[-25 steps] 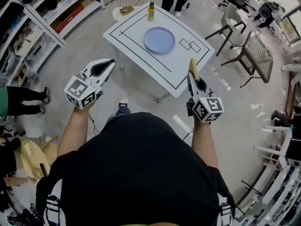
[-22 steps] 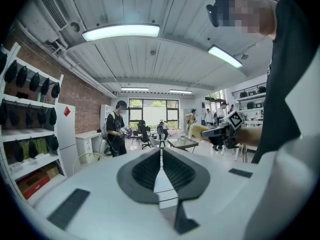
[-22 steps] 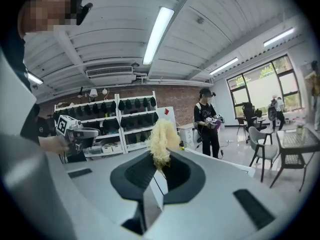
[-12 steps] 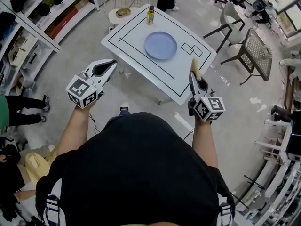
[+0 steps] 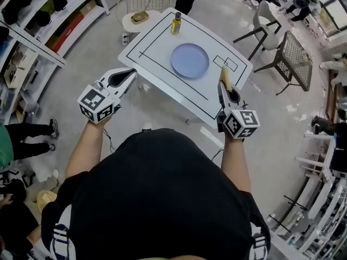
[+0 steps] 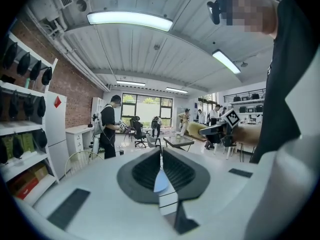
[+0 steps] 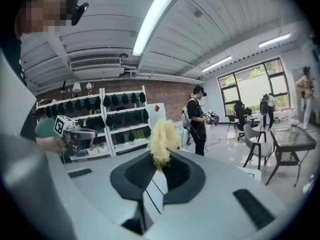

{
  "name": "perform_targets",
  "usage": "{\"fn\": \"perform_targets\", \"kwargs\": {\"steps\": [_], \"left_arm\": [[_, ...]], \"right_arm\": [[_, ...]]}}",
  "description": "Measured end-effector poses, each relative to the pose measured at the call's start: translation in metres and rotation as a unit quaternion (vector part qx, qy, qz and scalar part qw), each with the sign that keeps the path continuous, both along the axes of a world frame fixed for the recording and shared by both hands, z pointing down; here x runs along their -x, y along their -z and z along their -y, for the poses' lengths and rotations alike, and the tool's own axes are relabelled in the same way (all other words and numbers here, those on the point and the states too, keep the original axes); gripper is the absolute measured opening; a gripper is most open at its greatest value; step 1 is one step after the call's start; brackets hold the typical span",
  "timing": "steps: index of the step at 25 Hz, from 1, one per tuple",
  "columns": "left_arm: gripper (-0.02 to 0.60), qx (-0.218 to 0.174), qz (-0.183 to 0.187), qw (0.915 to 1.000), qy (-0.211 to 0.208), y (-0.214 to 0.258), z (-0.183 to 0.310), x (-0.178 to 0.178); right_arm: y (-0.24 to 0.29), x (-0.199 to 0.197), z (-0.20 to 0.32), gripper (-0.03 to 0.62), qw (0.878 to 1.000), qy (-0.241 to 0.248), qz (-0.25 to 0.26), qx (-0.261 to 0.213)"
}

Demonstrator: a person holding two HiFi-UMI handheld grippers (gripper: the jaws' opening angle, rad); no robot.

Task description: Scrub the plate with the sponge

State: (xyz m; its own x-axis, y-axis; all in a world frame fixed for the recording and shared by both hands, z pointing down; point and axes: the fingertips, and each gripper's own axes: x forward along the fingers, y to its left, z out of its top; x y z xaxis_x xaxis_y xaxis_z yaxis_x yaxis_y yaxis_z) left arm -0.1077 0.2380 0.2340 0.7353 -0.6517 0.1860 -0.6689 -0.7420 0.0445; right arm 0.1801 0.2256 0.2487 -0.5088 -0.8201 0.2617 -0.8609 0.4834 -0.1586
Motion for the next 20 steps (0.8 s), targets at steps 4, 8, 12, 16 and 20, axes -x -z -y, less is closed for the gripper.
{"fn": "perform_targets", "kwargs": {"steps": [4,8,12,16,20], "left_arm": [[0.021,0.005,-0.002,0.9999,-0.014,-0.004,0.018,0.015],[0.021,0.013,-0.006,0.9996,-0.025,-0.010,0.033,0.034],[0.021,0.019,-0.011,0.9993,-0.031,-0.015,0.045,0.053],[0.021,0.016,-0.014,0.9994,-0.026,-0.017,0.059,0.075],[0.021,0.020,-0.017,0.9994,-0.023,-0.020,0.067,0.096]], "right_arm": [[-0.001,0.018,0.013,0.028,1.000,-0.010,-0.004,0.004],[-0.002,0.038,0.024,0.028,1.000,-0.021,-0.007,0.008],[-0.003,0.054,0.032,0.028,0.999,-0.030,-0.014,0.013],[-0.009,0.067,0.038,0.028,0.999,-0.039,-0.021,0.021],[-0.019,0.078,0.041,0.028,0.998,-0.046,-0.025,0.030]]}}
